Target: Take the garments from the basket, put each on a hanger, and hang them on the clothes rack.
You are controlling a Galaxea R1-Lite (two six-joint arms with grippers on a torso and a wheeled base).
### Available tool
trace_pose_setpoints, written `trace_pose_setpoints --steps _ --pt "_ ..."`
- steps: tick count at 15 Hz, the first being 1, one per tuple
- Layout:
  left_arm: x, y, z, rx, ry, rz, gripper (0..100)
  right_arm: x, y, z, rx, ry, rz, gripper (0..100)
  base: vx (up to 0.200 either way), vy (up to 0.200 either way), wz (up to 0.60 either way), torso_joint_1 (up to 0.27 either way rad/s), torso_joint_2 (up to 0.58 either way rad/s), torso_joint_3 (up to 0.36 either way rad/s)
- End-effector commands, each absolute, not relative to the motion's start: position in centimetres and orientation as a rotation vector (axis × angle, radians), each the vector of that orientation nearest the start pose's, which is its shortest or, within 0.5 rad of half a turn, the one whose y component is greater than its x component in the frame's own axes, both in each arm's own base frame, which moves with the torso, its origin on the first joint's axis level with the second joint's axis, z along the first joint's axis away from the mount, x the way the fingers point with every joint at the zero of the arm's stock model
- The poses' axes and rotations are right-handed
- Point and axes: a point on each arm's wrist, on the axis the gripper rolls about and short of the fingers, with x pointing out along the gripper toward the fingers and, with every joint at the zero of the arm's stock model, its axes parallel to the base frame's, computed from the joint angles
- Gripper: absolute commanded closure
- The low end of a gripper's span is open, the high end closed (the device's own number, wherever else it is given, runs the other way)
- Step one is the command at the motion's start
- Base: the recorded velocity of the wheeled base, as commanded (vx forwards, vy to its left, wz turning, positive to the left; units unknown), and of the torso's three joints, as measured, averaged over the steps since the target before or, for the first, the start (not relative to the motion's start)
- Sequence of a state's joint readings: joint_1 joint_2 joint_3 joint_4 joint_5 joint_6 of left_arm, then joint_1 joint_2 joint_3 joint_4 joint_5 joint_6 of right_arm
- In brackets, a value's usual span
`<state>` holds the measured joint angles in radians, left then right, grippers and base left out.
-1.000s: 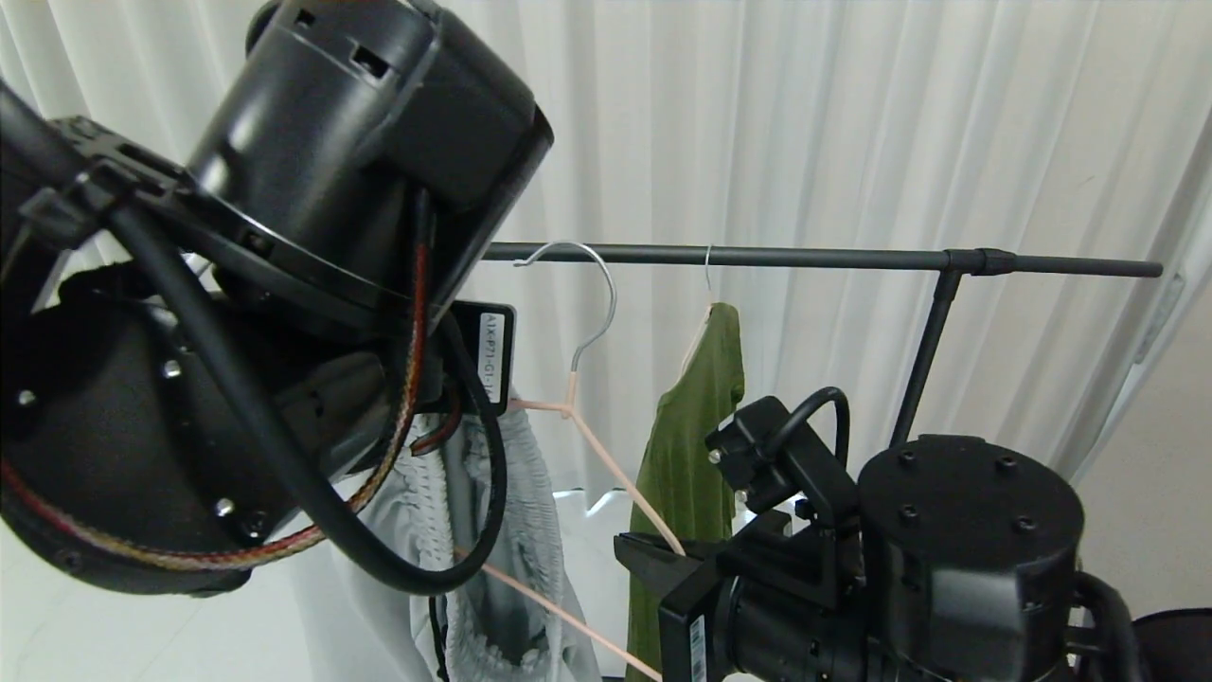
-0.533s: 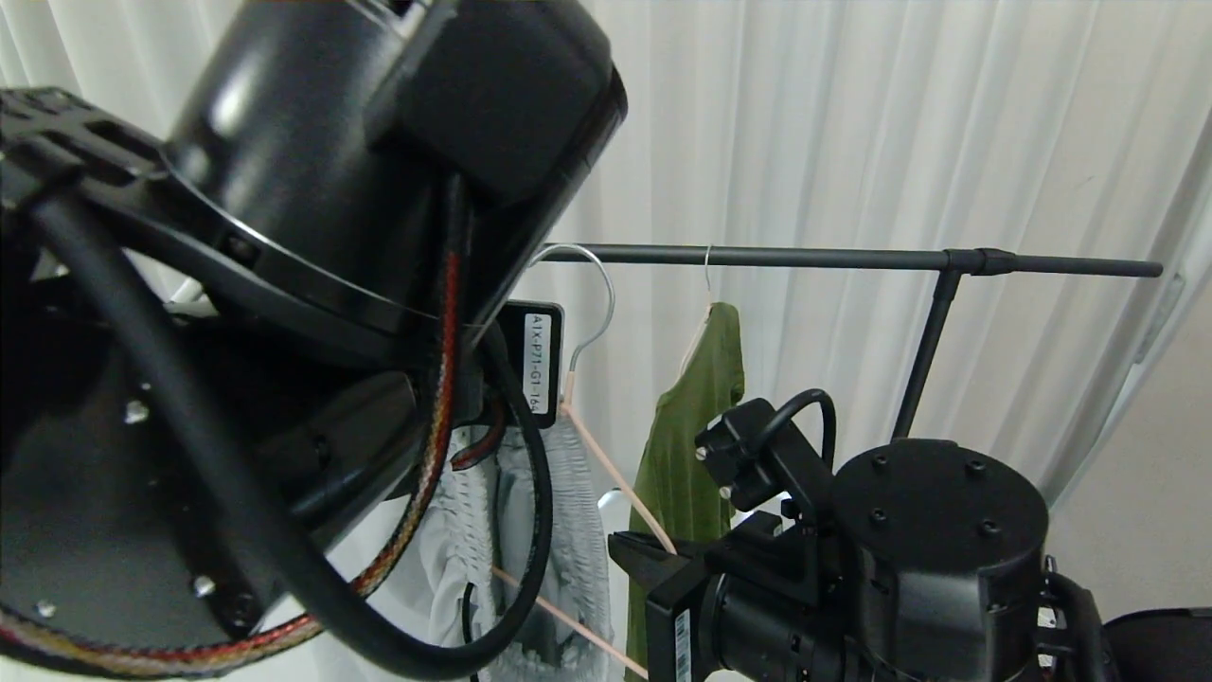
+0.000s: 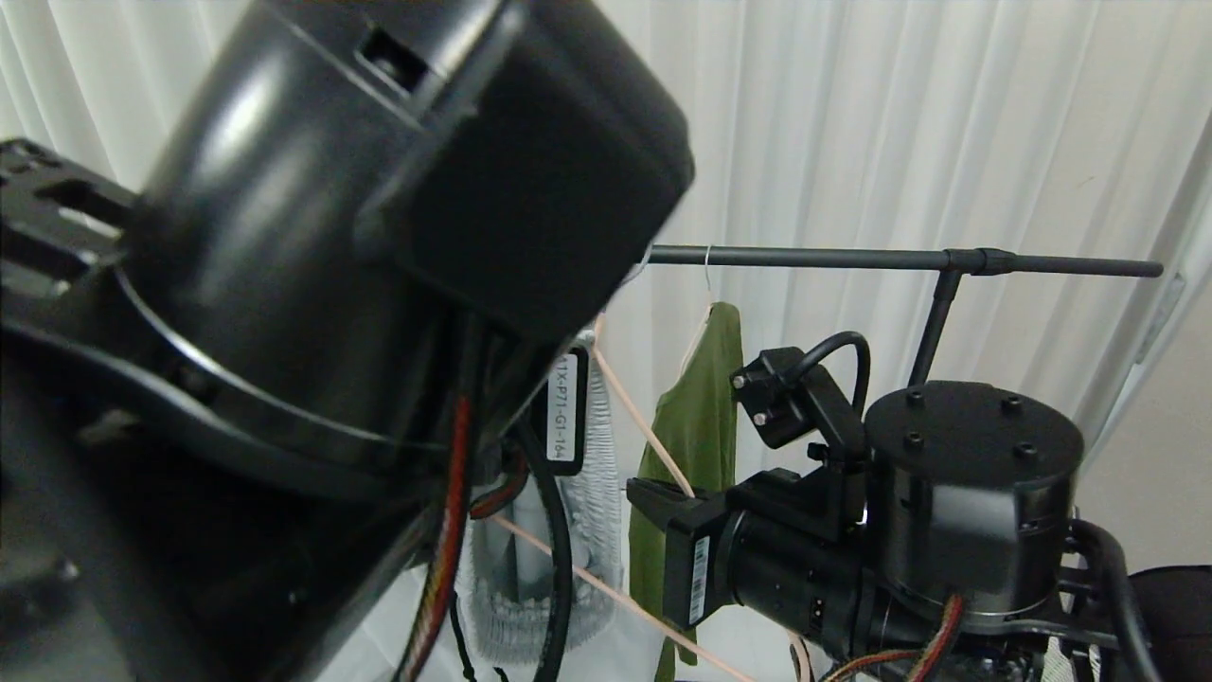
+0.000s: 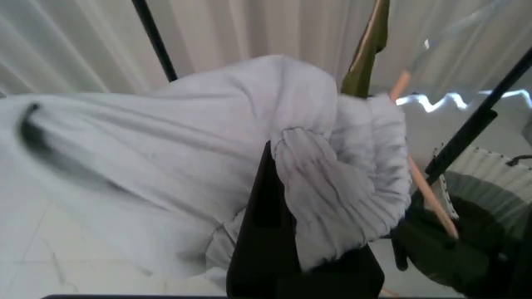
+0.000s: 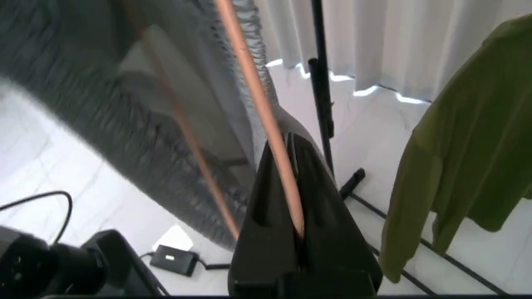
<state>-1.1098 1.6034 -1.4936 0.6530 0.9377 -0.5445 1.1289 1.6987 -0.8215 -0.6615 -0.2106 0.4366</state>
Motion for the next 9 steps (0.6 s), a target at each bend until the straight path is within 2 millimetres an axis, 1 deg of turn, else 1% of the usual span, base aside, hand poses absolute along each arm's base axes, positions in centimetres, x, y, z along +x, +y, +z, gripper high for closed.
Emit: trace_pose_setpoints --steps 1,3,6,9 --pt "12.76 -22.65 28.84 0.122 0.424 -0.064 100 13.49 26.99 20.08 0.29 0.339 0.86 100 0.0 0.0 0.0 0.0 0.0 0.0" --pt "12.8 -22.62 28.73 0.121 0.425 -0.058 100 13.37 26.75 20.4 0.297 0.331 0.863 100 0.0 0.0 0.0 0.0 0.0 0.0" --pt "12.65 -22.11 28.02 0.146 0.433 -0.043 100 13.43 26.66 20.74 0.31 0.313 0.866 100 0.0 0.0 0.0 0.0 0.0 0.0" --pt "12.56 -21.91 28.18 0.133 0.429 -0.041 100 13.43 26.67 20.83 0.315 0.305 0.868 100 0.0 0.0 0.0 0.0 0.0 0.0"
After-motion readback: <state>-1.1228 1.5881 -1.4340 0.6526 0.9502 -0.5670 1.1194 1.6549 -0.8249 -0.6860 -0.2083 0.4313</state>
